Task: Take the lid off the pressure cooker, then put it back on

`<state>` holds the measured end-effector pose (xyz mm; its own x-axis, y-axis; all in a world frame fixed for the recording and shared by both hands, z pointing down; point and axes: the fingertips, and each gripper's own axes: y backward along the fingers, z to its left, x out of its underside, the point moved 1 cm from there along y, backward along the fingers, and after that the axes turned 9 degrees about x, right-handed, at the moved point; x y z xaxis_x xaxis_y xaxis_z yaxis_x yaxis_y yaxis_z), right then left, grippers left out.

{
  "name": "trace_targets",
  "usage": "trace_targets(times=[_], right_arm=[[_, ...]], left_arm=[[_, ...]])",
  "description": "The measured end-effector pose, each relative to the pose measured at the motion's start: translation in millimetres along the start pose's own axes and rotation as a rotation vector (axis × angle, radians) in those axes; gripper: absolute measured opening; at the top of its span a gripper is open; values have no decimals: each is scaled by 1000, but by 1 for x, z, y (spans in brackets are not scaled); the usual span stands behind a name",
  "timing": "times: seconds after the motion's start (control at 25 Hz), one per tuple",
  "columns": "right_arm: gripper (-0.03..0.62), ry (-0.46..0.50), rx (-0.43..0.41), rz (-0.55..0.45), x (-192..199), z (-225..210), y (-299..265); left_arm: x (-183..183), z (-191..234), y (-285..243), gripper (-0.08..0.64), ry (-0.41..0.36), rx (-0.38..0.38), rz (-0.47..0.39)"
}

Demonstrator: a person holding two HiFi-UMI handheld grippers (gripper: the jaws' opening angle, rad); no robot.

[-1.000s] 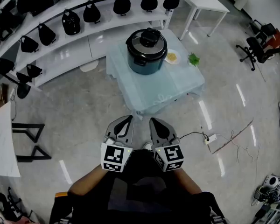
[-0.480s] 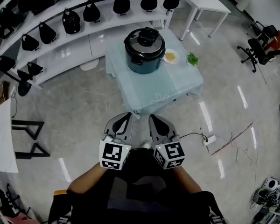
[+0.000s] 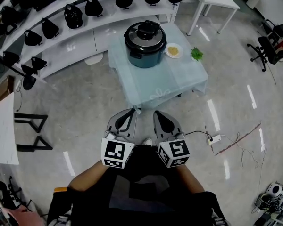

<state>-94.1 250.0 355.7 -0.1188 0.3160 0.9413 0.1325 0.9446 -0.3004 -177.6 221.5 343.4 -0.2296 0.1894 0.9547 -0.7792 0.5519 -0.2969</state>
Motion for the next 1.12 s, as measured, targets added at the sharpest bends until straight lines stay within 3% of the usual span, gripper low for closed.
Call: trace_targets(times=[0.52,0.88,1.12], right_arm=[[15,-31,17,5,6,-41,4],[15,-16,34,19,-4,-58,-35],[15,-26,44,72,-15,-74,-82]], left_arm=[[-1,-25,-28,6,-18,13,28],[-3,0,-72,7,-2,49,30],[-12,40,-112,6,8,49,37]])
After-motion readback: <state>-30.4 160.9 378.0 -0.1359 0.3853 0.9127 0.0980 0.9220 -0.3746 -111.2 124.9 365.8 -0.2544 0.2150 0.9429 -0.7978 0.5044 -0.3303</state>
